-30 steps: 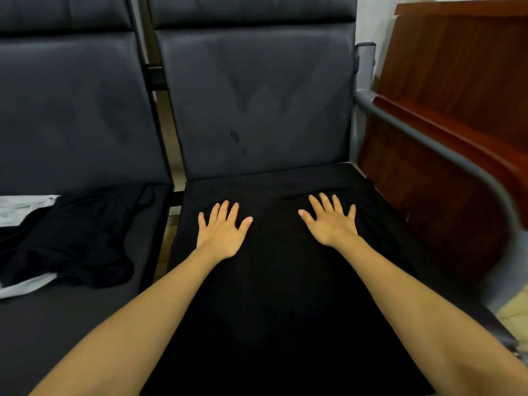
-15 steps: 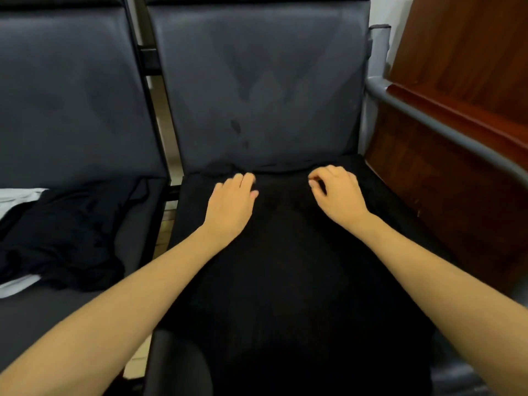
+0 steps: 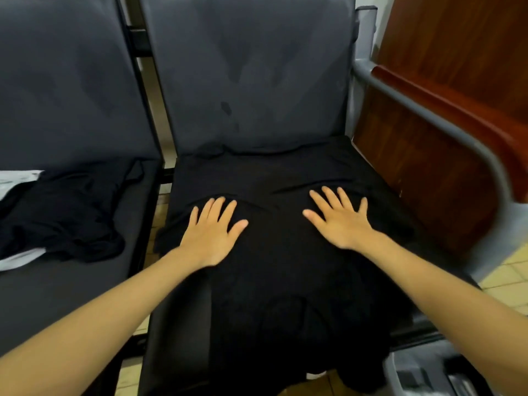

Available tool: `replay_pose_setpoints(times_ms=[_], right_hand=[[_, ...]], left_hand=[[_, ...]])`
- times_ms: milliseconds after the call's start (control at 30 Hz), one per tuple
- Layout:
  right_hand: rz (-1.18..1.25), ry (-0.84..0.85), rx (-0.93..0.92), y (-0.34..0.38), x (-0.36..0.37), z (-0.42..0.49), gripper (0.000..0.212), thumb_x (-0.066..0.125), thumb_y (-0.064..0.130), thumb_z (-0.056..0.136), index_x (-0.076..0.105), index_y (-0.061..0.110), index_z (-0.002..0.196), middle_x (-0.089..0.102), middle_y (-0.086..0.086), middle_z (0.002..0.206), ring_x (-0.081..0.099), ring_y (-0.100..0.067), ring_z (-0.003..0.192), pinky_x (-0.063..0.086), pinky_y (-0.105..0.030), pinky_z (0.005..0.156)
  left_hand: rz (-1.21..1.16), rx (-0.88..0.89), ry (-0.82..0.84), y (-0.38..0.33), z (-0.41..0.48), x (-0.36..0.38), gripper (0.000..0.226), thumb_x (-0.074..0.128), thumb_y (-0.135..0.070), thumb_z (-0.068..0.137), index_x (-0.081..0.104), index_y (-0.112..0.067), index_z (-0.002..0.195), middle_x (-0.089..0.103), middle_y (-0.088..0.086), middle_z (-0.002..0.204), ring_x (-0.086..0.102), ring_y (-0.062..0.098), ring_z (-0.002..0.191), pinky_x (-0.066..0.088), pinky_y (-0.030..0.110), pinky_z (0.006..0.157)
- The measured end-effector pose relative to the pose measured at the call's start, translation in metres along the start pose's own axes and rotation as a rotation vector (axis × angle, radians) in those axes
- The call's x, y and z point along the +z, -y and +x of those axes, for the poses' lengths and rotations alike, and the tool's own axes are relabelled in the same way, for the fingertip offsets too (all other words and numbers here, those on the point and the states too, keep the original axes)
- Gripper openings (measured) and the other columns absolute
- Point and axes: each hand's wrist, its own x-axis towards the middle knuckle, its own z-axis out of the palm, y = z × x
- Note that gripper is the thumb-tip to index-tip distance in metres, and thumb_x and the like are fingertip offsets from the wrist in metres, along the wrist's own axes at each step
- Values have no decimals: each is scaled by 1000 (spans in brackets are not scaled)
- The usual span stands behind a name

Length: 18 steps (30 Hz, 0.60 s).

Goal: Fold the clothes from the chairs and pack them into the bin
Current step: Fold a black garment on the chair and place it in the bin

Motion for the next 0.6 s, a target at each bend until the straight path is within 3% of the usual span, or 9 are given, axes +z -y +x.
replay_pose_setpoints(times_ms=[133, 200, 300, 400, 467, 533, 600], right_hand=[[18, -84, -62, -7, -10, 69, 61, 14, 62, 97, 8, 37, 152, 1, 10, 161, -3, -18, 148, -3, -54, 116], [45, -111, -70, -6, -16, 95, 57, 16, 57, 99, 13, 35, 152, 5, 9, 161, 0, -17, 148, -1, -52, 116], [110, -130, -72, 1, -24, 114, 55, 25, 51, 101, 21, 29, 151, 14, 4, 160, 6, -20, 148, 1, -54, 116], [175, -310, -153, 10, -22, 101, 47, 41, 42, 100, 39, 22, 143, 38, -1, 149, 27, -21, 141, 12, -53, 115], [153, -446, -291, 12, -17, 75, 36, 50, 36, 97, 54, 20, 129, 53, 0, 133, 43, -21, 128, 27, -45, 108], [128, -558, -411, 8, -8, 42, 22, 58, 30, 93, 64, 17, 110, 62, -1, 111, 55, -24, 108, 39, -39, 91], [89, -594, -459, 1, 1, 15, 16, 61, 30, 91, 66, 16, 98, 63, 0, 99, 58, -24, 94, 41, -35, 80]], left_hand=[[18, 27, -50, 21, 67, -8, 62, 20, -53, 100, 13, -23, 154, 9, 0, 160, 4, 20, 148, 4, 43, 120], [104, 18, -146, 26, 94, -11, 58, 23, -49, 101, 23, -19, 151, 23, 5, 157, 19, 25, 144, 14, 43, 117], [296, 10, -320, 20, 114, -22, 46, 33, -39, 103, 41, -13, 140, 45, 10, 138, 40, 30, 126, 28, 40, 105], [183, 59, -466, 4, 105, -32, 36, 49, -30, 98, 50, -13, 130, 50, 10, 123, 47, 29, 112, 32, 37, 95], [31, 147, -514, -4, 83, -34, 31, 53, -31, 96, 56, -13, 121, 54, 8, 110, 52, 27, 101, 37, 37, 88], [-53, 283, -530, -7, 50, -27, 31, 50, -40, 94, 62, -13, 104, 57, 3, 90, 57, 25, 84, 42, 37, 76], [-18, 365, -525, -4, 17, -15, 40, 44, -49, 91, 63, -14, 91, 56, 0, 80, 58, 23, 75, 45, 37, 68]])
